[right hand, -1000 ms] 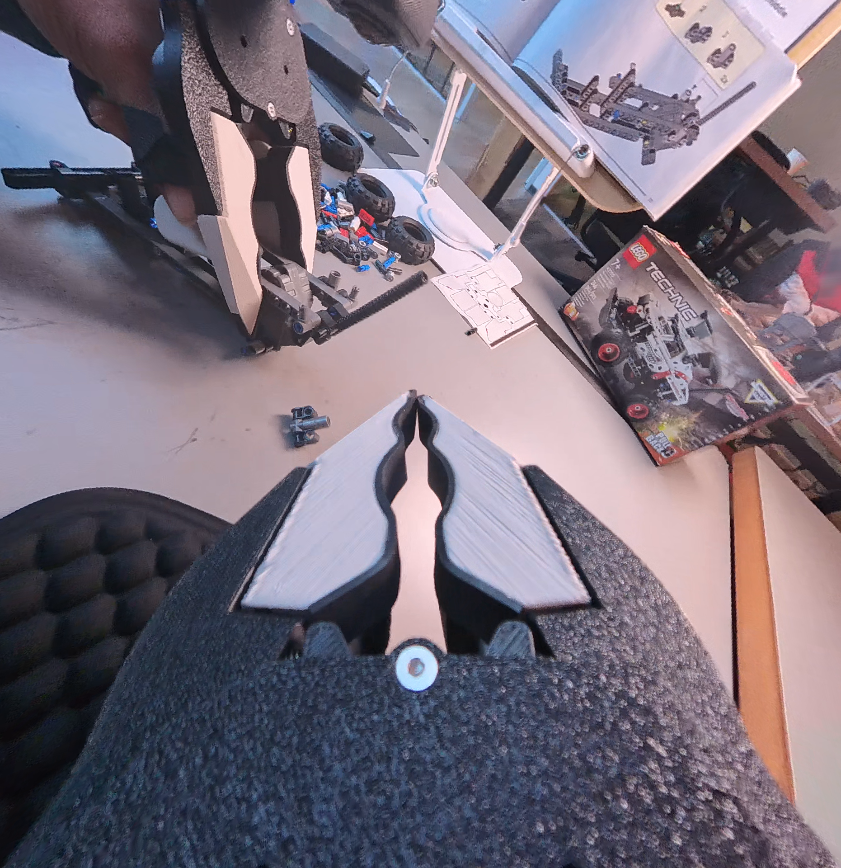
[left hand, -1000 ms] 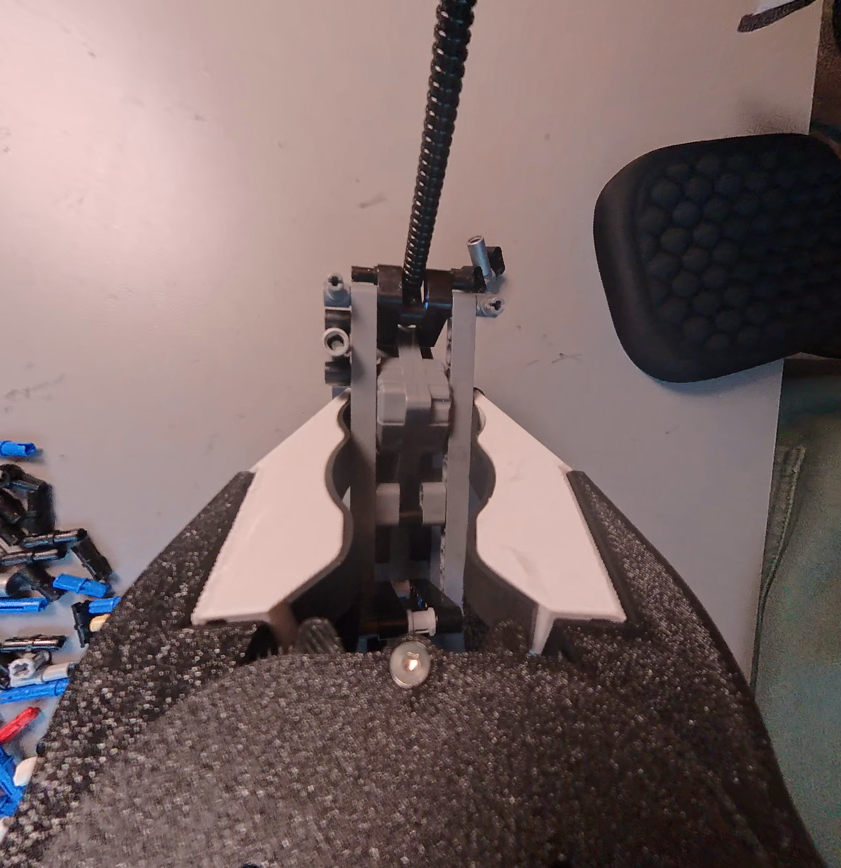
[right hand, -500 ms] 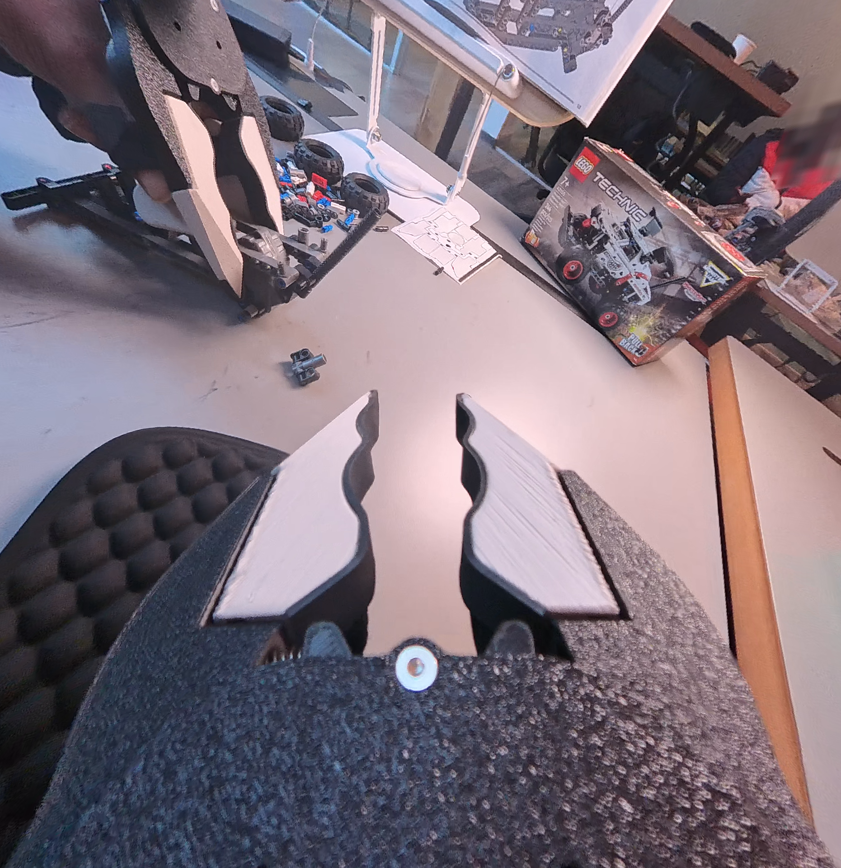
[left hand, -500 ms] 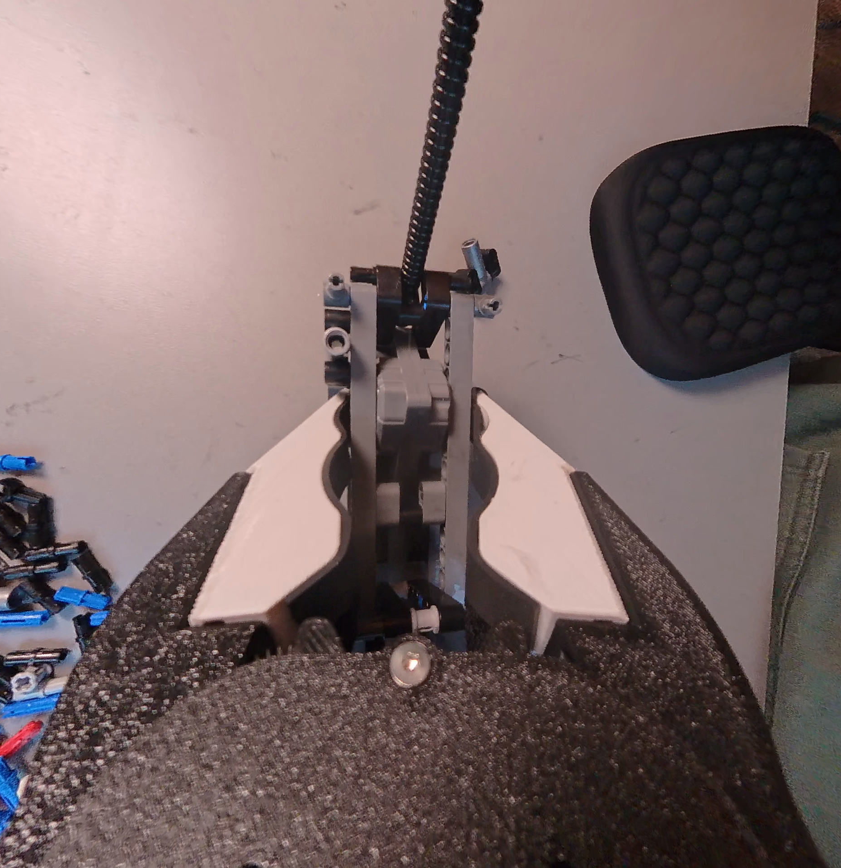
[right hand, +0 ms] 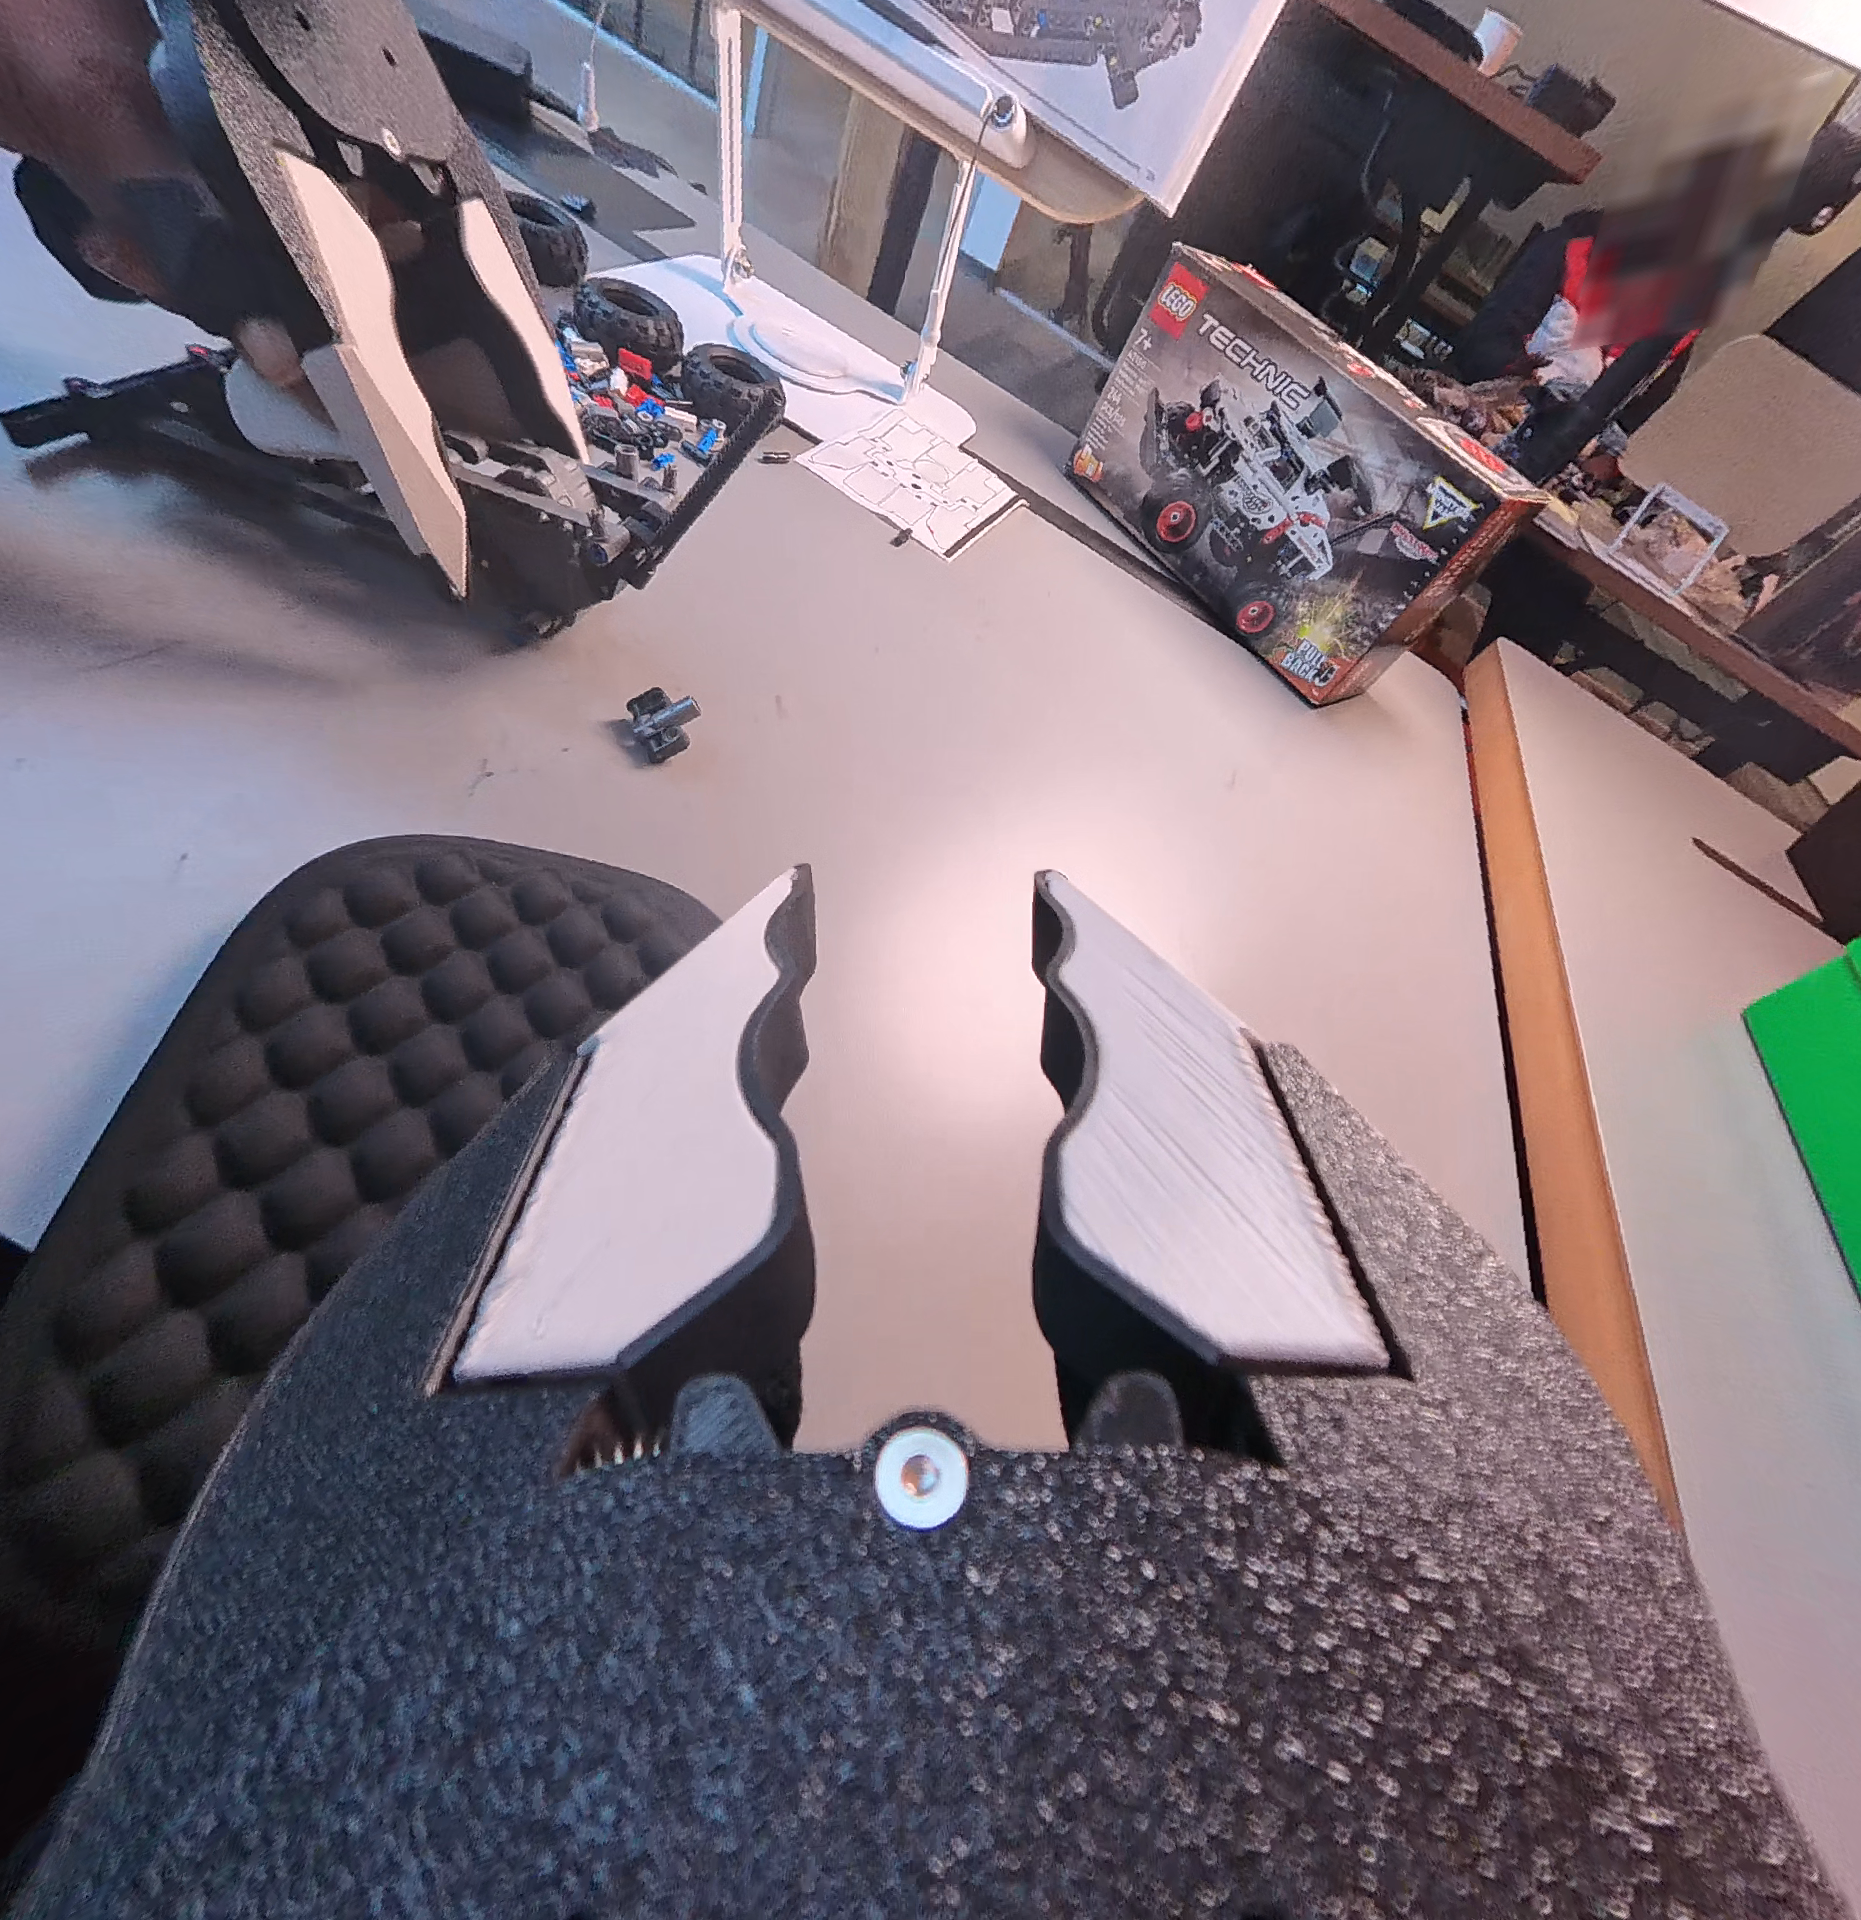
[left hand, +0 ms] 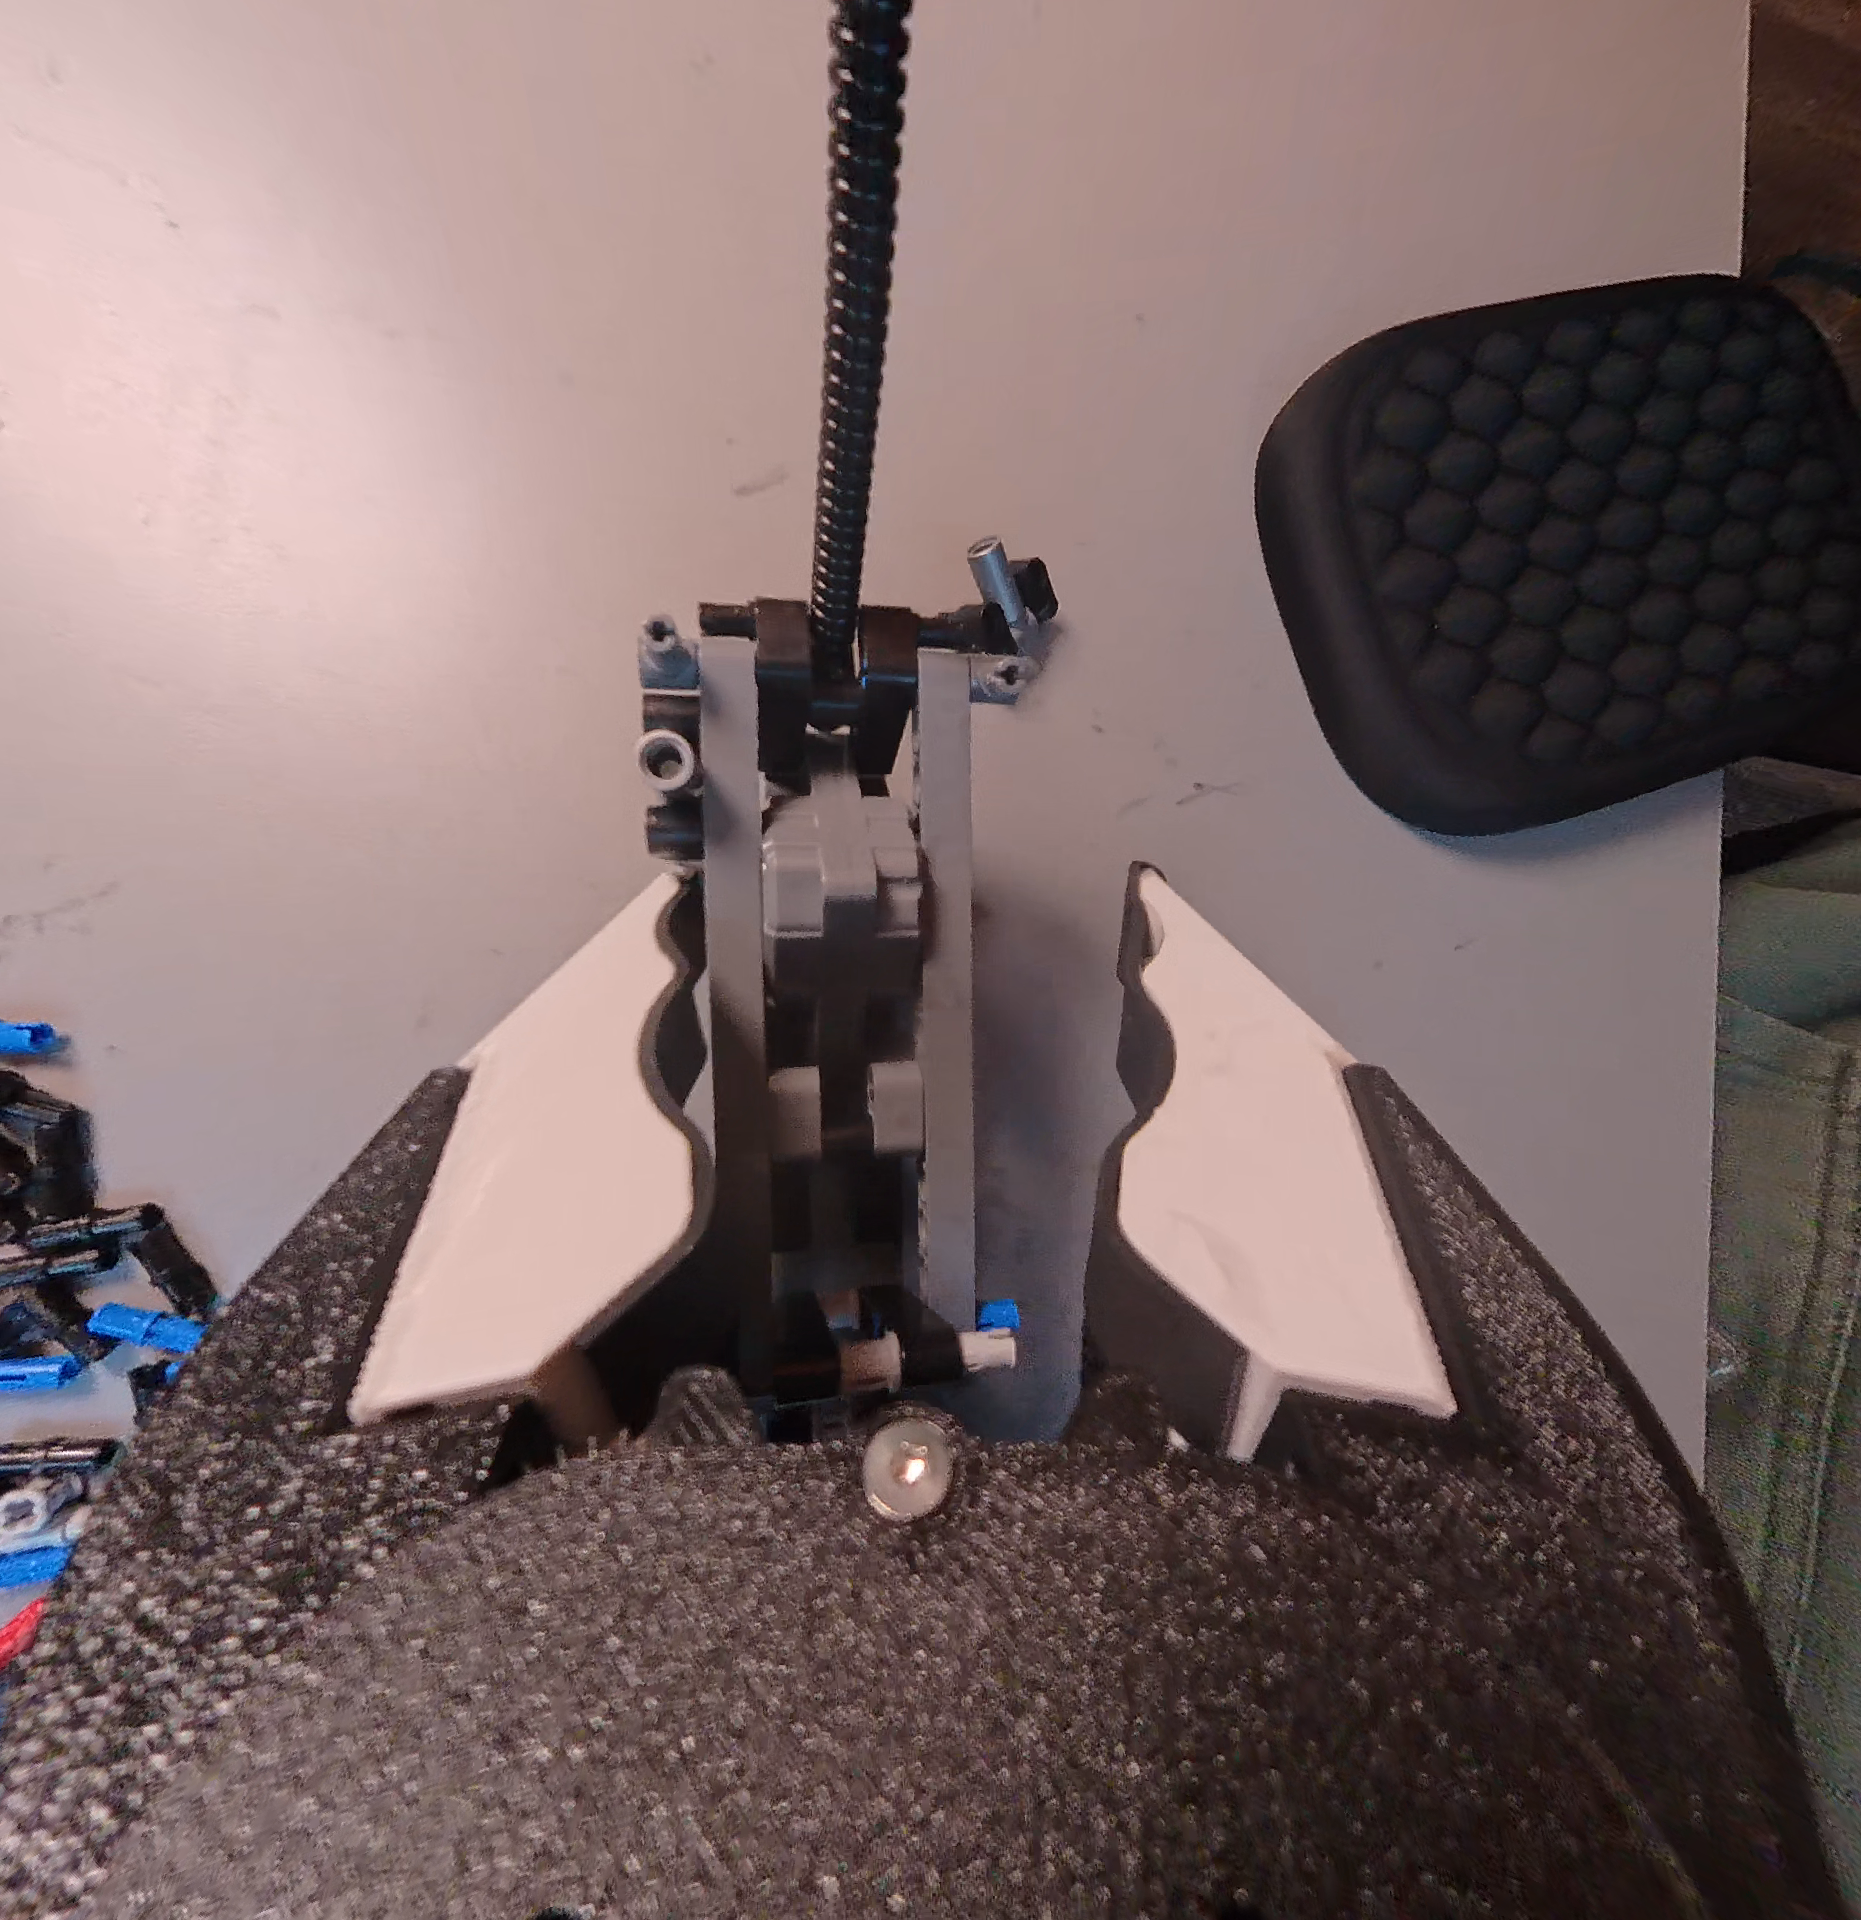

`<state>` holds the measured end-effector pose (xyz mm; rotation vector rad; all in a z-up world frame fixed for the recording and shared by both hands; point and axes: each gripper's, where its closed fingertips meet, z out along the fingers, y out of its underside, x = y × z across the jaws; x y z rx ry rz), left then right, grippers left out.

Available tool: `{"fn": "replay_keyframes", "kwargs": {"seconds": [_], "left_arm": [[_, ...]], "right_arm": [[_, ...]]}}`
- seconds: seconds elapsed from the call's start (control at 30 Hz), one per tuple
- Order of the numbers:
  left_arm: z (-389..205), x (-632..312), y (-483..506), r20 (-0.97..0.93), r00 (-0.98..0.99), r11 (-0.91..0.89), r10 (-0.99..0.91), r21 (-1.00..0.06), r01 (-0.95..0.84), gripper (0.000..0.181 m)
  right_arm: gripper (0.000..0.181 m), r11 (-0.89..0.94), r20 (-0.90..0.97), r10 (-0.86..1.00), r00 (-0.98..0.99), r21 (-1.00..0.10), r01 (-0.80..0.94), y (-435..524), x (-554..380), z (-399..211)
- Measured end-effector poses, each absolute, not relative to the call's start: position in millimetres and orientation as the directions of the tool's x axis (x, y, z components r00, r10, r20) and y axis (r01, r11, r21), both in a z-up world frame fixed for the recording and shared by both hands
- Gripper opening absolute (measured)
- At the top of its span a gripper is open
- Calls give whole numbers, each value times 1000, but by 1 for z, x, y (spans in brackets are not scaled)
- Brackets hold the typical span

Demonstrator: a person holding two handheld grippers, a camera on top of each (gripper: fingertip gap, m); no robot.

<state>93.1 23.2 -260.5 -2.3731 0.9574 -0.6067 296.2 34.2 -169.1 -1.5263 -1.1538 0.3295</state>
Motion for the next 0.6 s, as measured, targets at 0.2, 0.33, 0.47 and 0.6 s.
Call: {"fn": "replay_keyframes", "kwargs": {"seconds": [0.2,0.33,0.47,0.6], "left_arm": [[-239,93,22,108,689,-548,-716,-698,-460,90],[-226,87,19,31,711,-503,-702,-728,-466,91],[-216,85,12,-13,719,-465,-695,-754,-463,90],[-213,82,4,-33,717,-443,-696,-766,-465,89]], "right_arm": [[42,133,370,789,490,-882,453,21,305,-165],[36,142,351,845,403,-875,464,1,301,-175],[21,163,199,980,26,-864,477,-71,287,-188],[16,190,25,965,-260,-748,636,-142,287,-241]]}}
